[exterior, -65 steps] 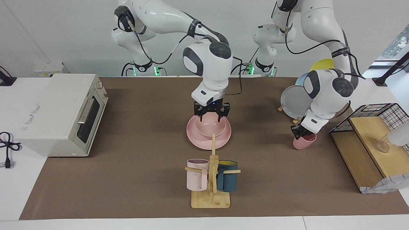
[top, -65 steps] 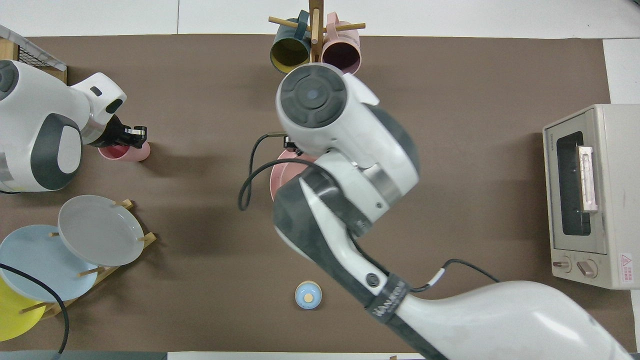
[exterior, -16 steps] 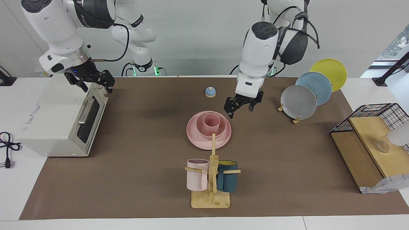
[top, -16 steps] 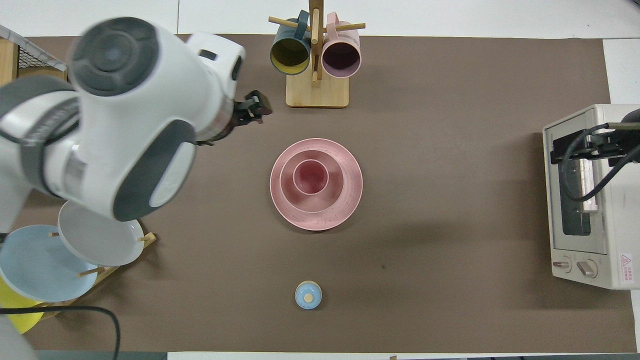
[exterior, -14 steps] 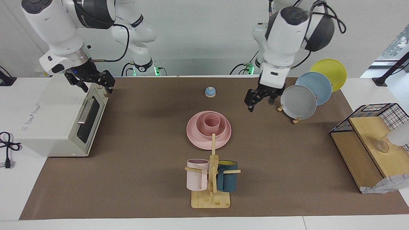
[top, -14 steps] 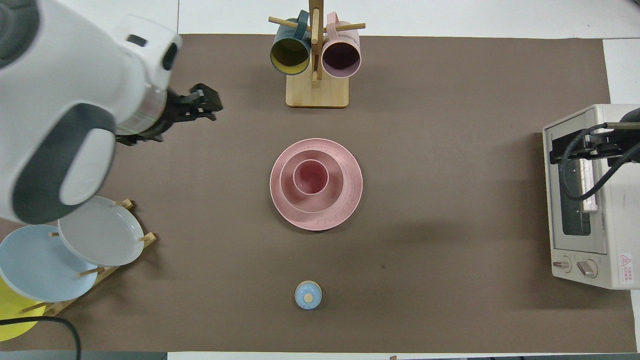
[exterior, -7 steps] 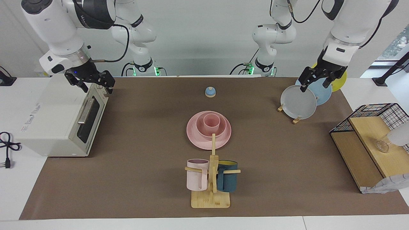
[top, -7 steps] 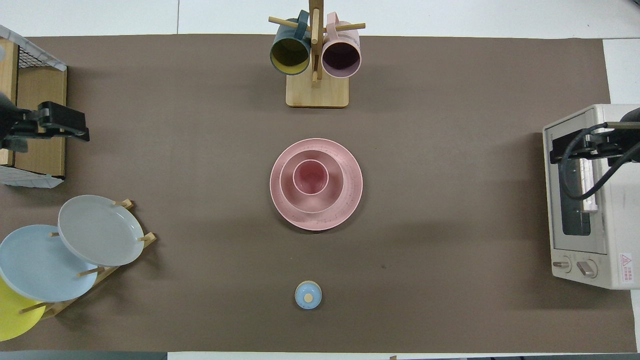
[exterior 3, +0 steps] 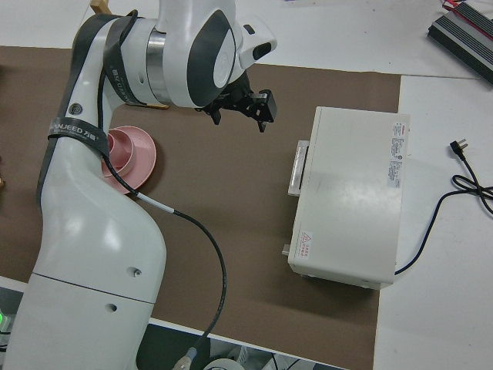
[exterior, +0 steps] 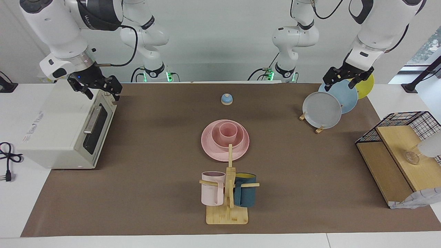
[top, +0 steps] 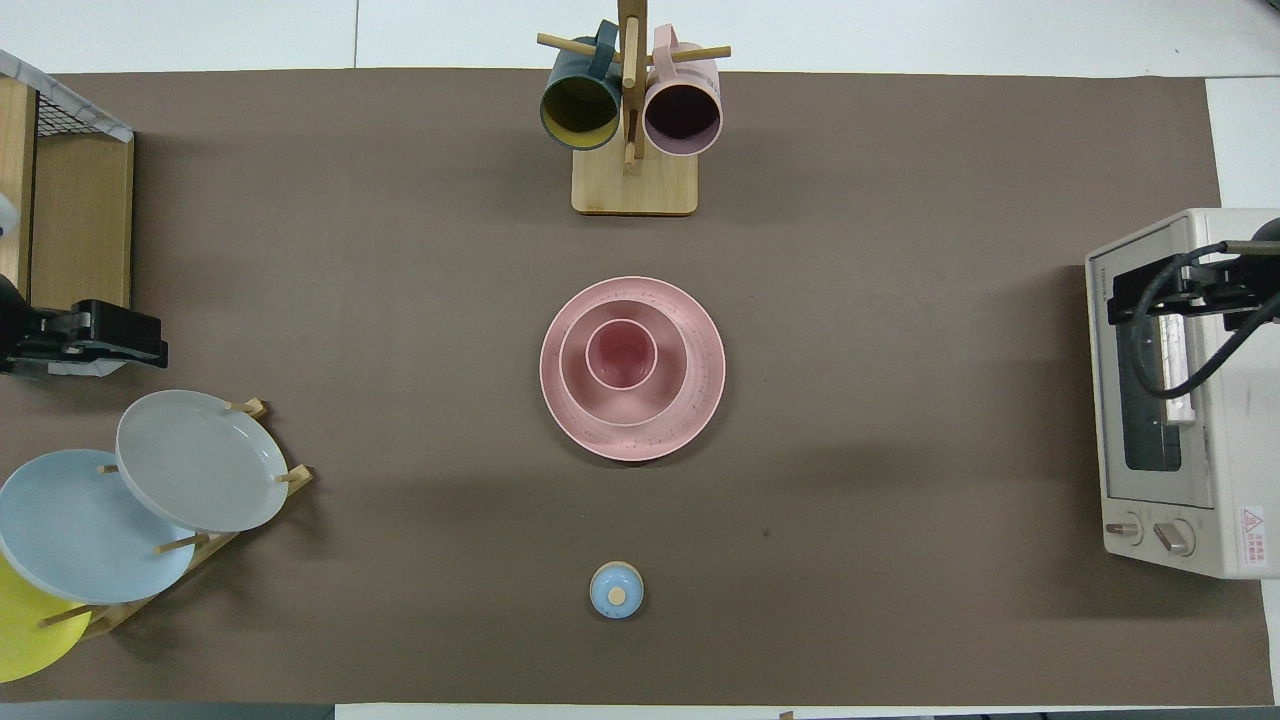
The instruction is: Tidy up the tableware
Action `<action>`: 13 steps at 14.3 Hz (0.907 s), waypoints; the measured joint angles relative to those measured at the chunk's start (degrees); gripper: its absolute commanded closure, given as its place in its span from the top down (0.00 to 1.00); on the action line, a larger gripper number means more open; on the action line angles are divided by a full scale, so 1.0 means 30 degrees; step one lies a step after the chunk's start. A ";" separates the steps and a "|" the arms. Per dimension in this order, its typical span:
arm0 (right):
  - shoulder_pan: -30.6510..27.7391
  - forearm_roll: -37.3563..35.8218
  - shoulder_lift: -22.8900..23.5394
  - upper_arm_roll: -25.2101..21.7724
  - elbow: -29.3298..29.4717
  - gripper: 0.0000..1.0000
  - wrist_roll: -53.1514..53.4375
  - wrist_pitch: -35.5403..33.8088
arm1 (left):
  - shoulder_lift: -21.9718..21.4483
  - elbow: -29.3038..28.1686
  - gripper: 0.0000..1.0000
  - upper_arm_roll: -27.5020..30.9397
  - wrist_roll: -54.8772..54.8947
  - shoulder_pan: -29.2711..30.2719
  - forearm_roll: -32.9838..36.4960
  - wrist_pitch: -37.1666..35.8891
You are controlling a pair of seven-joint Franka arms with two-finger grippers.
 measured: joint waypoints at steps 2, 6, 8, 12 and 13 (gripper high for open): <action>0.0070 0.0000 0.0000 0.0019 0.0015 1.00 -0.0014 0.0000 | -0.0425 -0.0739 1.00 0.0000 -0.0016 0.0002 -0.0603 0.0707; 0.0126 0.0000 0.0067 0.0013 0.0016 1.00 -0.0543 0.0000 | 0.0071 -0.0006 1.00 0.0065 -0.0052 -0.0052 -0.0879 0.0776; 0.0126 0.0000 0.0094 0.0012 0.0016 1.00 -0.0569 0.0001 | 0.0858 0.1741 1.00 0.0084 -0.0052 -0.0092 -0.0884 -0.0124; 0.0126 0.0000 0.0105 0.0012 0.0020 1.00 -0.0572 0.0001 | 0.1387 0.2673 1.00 0.0079 0.0069 -0.0141 -0.0884 -0.0996; 0.0126 0.0000 0.0107 0.0012 0.0022 1.00 -0.0573 0.0001 | 0.1408 0.2558 1.00 0.0071 0.0141 -0.0148 -0.0884 -0.1037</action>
